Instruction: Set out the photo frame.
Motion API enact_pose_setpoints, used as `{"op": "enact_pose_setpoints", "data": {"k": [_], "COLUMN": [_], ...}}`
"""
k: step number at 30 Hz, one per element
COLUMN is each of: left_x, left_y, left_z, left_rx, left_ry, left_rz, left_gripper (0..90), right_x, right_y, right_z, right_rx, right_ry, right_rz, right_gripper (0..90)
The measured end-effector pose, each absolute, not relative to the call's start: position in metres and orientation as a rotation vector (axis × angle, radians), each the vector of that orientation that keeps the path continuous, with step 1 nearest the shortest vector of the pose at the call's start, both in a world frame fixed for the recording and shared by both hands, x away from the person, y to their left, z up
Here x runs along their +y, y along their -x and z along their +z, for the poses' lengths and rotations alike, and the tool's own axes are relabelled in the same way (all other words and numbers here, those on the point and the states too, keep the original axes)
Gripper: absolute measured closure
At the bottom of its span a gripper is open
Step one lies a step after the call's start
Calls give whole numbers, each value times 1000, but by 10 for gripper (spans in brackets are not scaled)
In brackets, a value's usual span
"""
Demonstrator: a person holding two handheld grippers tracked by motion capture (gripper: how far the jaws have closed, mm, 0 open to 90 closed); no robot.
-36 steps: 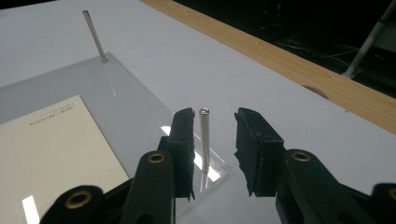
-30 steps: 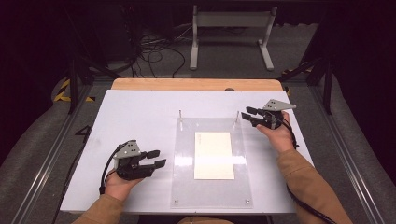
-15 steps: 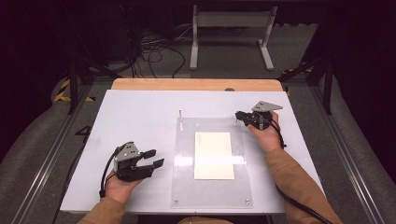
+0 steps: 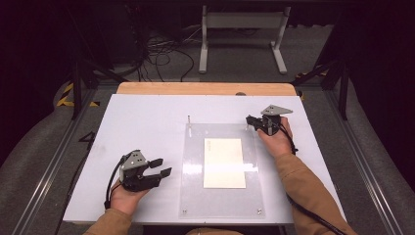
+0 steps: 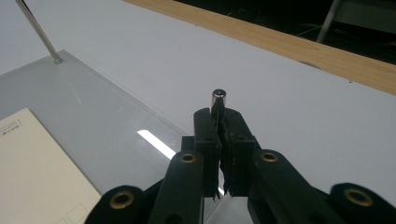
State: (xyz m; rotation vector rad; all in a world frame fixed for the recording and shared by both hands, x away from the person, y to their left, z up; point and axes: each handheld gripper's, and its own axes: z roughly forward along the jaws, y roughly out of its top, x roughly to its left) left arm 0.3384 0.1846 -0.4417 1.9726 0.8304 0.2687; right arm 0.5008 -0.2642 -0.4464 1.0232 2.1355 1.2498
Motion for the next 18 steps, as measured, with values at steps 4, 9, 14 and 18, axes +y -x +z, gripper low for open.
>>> {"op": "enact_pose_setpoints", "data": {"k": [4, 9, 14, 18], "left_x": [183, 180, 178, 176], "left_y": [-337, -336, -335, -332], "left_z": [-442, -441, -441, -439], "left_rx": [828, 807, 802, 782], "left_ry": [-1970, -1978, -1982, -1997], "left_rz": [258, 267, 271, 280], "left_gripper": [486, 485, 485, 494], "right_x": [-264, -263, -262, -260], "right_y": [-502, -503, -503, -505], "right_z": [-447, -449, -452, -450], "right_rx": [2129, 2101, 2065, 2064], "right_ry": [-1053, -1099, -1137, -1173], "right_rz": [1255, 1272, 1282, 1268], "right_gripper": [857, 859, 859, 860]}}
